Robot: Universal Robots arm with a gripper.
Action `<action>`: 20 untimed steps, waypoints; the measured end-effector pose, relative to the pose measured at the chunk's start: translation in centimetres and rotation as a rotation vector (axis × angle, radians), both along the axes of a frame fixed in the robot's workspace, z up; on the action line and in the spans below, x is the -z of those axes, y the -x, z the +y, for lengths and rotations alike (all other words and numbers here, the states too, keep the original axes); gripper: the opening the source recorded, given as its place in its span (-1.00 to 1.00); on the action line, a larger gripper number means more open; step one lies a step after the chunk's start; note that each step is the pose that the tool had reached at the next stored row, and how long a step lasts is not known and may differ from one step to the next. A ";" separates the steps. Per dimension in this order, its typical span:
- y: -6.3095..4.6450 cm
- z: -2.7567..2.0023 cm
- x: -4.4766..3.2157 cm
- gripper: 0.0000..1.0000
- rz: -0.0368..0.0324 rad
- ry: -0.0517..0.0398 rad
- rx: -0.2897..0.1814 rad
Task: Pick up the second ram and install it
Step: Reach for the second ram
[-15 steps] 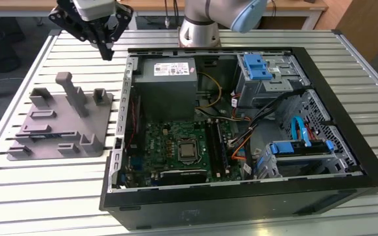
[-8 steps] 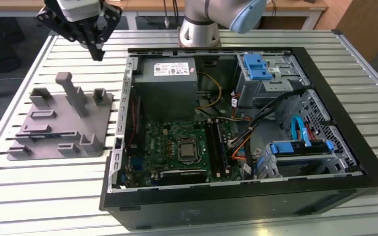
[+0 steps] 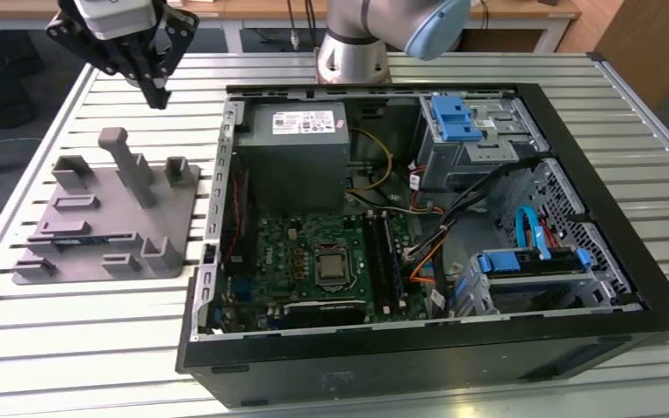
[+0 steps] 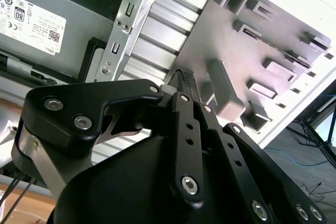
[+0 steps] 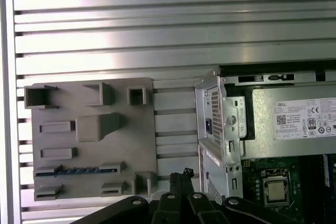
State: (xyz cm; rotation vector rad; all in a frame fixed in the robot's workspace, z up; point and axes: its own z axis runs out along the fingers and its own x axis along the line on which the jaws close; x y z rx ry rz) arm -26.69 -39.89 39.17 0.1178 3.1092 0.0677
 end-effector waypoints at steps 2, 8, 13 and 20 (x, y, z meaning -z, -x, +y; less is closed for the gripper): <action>0.4 0.00 0.02 -0.80 0.0000 0.0000 0.000; 1.5 0.00 0.08 -0.80 0.0000 0.0000 0.000; 2.7 0.00 0.14 -0.80 0.0000 0.0000 0.000; 4.2 0.00 0.24 -0.80 0.0000 0.0000 0.000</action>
